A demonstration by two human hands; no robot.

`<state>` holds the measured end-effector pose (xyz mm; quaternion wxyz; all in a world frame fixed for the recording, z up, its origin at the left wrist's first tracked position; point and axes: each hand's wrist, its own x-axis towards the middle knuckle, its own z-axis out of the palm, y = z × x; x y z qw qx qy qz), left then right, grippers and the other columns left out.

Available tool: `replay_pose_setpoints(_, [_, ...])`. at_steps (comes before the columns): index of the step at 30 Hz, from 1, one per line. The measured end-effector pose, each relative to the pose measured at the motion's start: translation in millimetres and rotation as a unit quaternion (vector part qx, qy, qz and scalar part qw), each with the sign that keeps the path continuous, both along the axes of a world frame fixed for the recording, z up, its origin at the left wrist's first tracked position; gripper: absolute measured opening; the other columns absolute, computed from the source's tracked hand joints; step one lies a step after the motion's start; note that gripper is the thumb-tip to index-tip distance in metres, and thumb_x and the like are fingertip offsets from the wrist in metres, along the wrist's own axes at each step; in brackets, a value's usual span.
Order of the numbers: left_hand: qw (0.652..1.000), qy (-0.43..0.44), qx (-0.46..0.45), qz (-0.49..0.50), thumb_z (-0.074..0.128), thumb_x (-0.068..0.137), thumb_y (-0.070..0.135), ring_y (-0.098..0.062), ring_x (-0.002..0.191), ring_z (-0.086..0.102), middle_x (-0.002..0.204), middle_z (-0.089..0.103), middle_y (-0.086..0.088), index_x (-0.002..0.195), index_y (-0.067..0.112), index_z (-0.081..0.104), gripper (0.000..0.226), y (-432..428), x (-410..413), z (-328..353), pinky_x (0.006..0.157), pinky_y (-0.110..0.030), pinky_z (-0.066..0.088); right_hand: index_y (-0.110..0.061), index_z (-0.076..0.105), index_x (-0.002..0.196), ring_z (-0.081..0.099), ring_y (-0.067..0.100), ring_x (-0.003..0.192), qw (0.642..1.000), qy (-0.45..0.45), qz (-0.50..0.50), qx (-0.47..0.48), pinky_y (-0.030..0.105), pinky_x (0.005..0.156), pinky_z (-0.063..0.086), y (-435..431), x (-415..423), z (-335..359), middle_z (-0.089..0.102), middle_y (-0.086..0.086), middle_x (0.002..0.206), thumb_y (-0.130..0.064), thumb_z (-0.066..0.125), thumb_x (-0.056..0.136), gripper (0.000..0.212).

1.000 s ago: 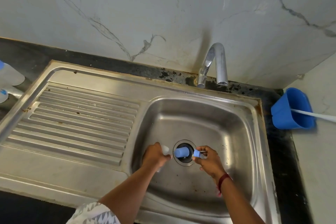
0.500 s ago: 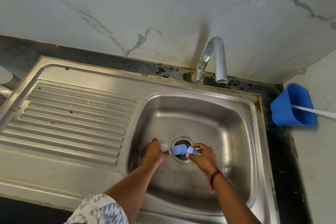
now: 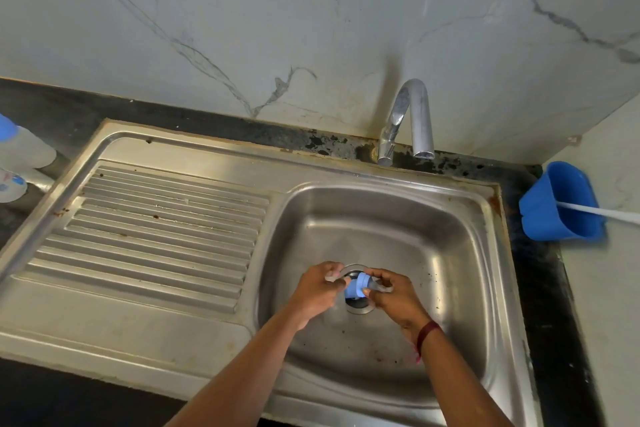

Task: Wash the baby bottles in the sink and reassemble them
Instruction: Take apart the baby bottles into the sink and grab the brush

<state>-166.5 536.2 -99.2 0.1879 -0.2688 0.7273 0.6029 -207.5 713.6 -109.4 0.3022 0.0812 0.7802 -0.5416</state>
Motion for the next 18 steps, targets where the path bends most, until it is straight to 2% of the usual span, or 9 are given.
replay_pose_setpoints(3, [0.99, -0.023, 0.132, 0.041, 0.061, 0.097, 0.014, -0.015, 0.112, 0.063, 0.124, 0.061, 0.005, 0.13, 0.024, 0.056, 0.035, 4.3, 8.8, 13.1, 0.083, -0.036, 0.059, -0.012, 0.071, 0.114, 0.067, 0.024, 0.106, 0.997, -0.017, 0.007, -0.079, 0.03, 0.082, 0.059, -1.8, 1.7, 16.7, 0.068, 0.0, 0.111, 0.007, 0.063, 0.088, 0.033])
replay_pose_setpoints(7, [0.977, -0.012, 0.211, 0.04, 0.062, 0.097, 0.015, -0.016, 0.108, 0.068, 0.117, 0.071, -0.002, 0.124, 0.025, 0.064, 0.029, 7.9, 19.4, 20.8, 0.085, -0.039, 0.059, -0.007, 0.07, 0.115, 0.071, 0.026, 0.099, 0.992, -0.021, 0.019, -0.12, 0.03, 0.08, 0.06, -1.6, 2.8, 29.1, 0.068, 0.003, 0.109, 0.006, 0.062, 0.09, 0.029])
replay_pose_setpoints(10, [0.972, 0.012, 0.229, 0.06, 0.066, 0.094, 0.014, -0.019, 0.102, 0.071, 0.117, 0.071, -0.005, 0.121, 0.022, 0.065, 0.028, 8.5, 21.7, 24.5, 0.088, -0.043, 0.059, -0.009, 0.074, 0.107, 0.073, 0.024, 0.089, 0.996, -0.001, 0.012, -0.088, 0.032, 0.078, 0.06, 0.2, 1.6, 30.6, 0.073, 0.004, 0.095, 0.004, 0.07, 0.085, 0.026])
replay_pose_setpoints(12, [0.972, 0.018, 0.225, 0.065, 0.068, 0.093, 0.013, -0.022, 0.1, 0.071, 0.12, 0.068, -0.008, 0.124, 0.019, 0.063, 0.033, 7.3, 20.0, 27.5, 0.083, -0.04, 0.06, -0.008, 0.076, 0.102, 0.072, 0.021, 0.082, 0.997, 0.014, 0.005, -0.081, 0.028, 0.073, 0.059, 1.6, 2.1, 31.6, 0.076, 0.005, 0.088, 0.002, 0.074, 0.082, 0.023])
replay_pose_setpoints(14, [0.973, 0.02, 0.221, 0.062, 0.068, 0.093, 0.014, -0.023, 0.1, 0.071, 0.119, 0.066, -0.01, 0.128, 0.019, 0.059, 0.036, 6.3, 17.9, 29.6, 0.08, -0.037, 0.06, -0.009, 0.077, 0.098, 0.072, 0.02, 0.082, 0.996, 0.022, -0.004, -0.088, 0.025, 0.07, 0.056, 2.3, 3.1, 32.2, 0.076, 0.006, 0.088, -0.001, 0.077, 0.08, 0.02])
replay_pose_setpoints(16, [0.974, 0.022, 0.217, 0.061, 0.066, 0.095, 0.015, -0.023, 0.099, 0.071, 0.119, 0.066, -0.008, 0.132, 0.029, 0.054, 0.041, 6.9, 15.9, 32.3, 0.08, -0.036, 0.06, -0.009, 0.077, 0.096, 0.073, 0.02, 0.083, 0.995, 0.029, -0.017, -0.094, 0.024, 0.07, 0.056, 1.2, 3.8, 34.0, 0.076, 0.007, 0.089, -0.003, 0.079, 0.079, 0.018])
replay_pose_setpoints(18, [0.976, 0.023, 0.209, 0.055, 0.062, 0.097, 0.014, -0.021, 0.098, 0.07, 0.12, 0.064, -0.008, 0.133, 0.028, 0.055, 0.039, 8.0, 14.0, 34.0, 0.08, -0.035, 0.06, -0.008, 0.077, 0.094, 0.072, 0.02, 0.081, 0.995, 0.033, -0.03, -0.094, 0.023, 0.068, 0.056, -0.1, 4.0, 35.8, 0.076, 0.008, 0.09, -0.004, 0.081, 0.078, 0.017])
